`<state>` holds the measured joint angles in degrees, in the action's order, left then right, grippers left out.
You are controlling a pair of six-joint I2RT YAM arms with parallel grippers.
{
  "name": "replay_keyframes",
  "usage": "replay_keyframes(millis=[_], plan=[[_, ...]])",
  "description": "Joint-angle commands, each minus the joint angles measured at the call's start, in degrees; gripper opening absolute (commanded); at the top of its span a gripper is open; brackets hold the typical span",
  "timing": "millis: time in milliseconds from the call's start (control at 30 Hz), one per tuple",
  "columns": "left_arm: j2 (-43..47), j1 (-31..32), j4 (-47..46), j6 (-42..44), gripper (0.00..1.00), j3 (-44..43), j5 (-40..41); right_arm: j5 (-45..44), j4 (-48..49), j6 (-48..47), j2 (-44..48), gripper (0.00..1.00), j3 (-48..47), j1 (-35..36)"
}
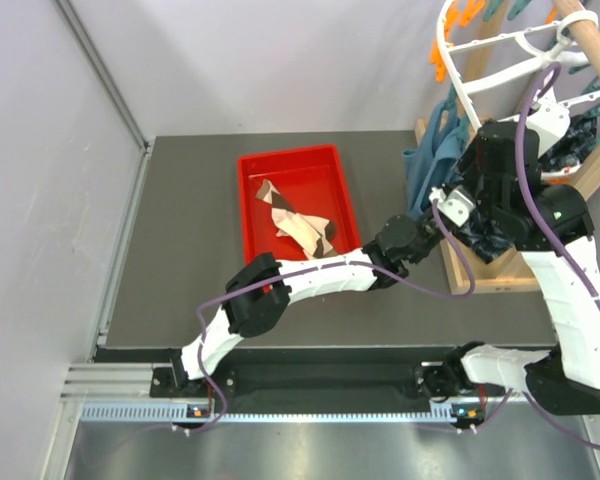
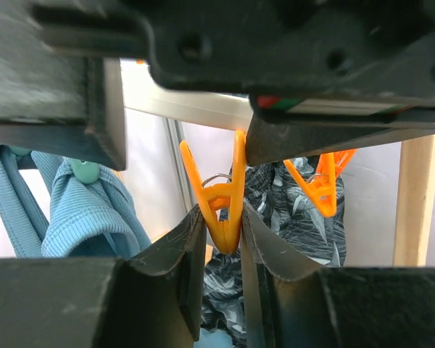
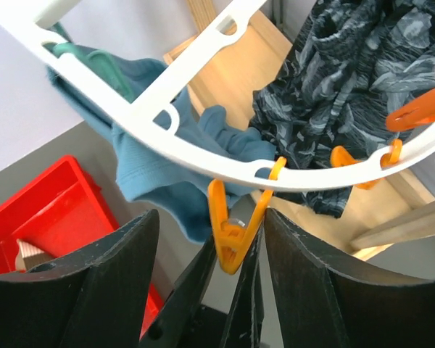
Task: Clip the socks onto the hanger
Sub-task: Open the clamp at the hanger.
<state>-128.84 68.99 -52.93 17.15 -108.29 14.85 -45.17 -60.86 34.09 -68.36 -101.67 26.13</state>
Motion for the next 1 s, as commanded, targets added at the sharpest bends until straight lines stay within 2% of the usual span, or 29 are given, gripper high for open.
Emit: replay_keyframes(millis=[0,333,533,633,700,733,767,867,900,967], plan=[[3.3,1.3,-2.8,1.9,0.00,0.7,-2.4,2.6,2.8,0.5,-0.6,0.60,-0.5,-3.1],[2.6,1.7,-4.8,5.2,0.00,0.7,-1.3,5.1,2.3,0.7,-0.2,0.58,0.7,-6.5],[2.6,1.9,-4.6,6.4,0.00,0.6,-1.5,5.0,1.6,0.8,-0.6,0.52,0.2,-7.1],[2.5,1.9,-4.6,6.9,0.00,0.6,-1.6,5.2,1.5,0.9,-0.5,0.45,0.5,-7.2],[2.6,2.0,-4.6,7.0,0.00,0.6,-1.1,5.3,1.4,0.6,-0.6,0.30,0.7,-7.3],[2.8,2.0,-4.5,6.7,0.00,0.8,-0.7,5.3,1.5,0.5,-0.5,0.03,0.8,-7.5],[3.1,2.0,-4.2,6.3,0.01,0.9,0.7,5.4,1.4,0.6,-0.5,0.00,0.9,-7.7],[5.3,2.0,-4.0,4.3,0.34,3.5,1.9,5.7,2.9,-0.2,0.3,0.00,2.4,-7.8],[6.4,2.0,-3.4,2.4,0.41,5.9,2.5,5.8,3.9,-0.3,0.9,0.00,3.3,-7.8],[9.7,1.9,-1.6,0.3,0.43,8.0,2.5,6.2,4.8,-1.1,1.4,0.00,4.2,-8.1]])
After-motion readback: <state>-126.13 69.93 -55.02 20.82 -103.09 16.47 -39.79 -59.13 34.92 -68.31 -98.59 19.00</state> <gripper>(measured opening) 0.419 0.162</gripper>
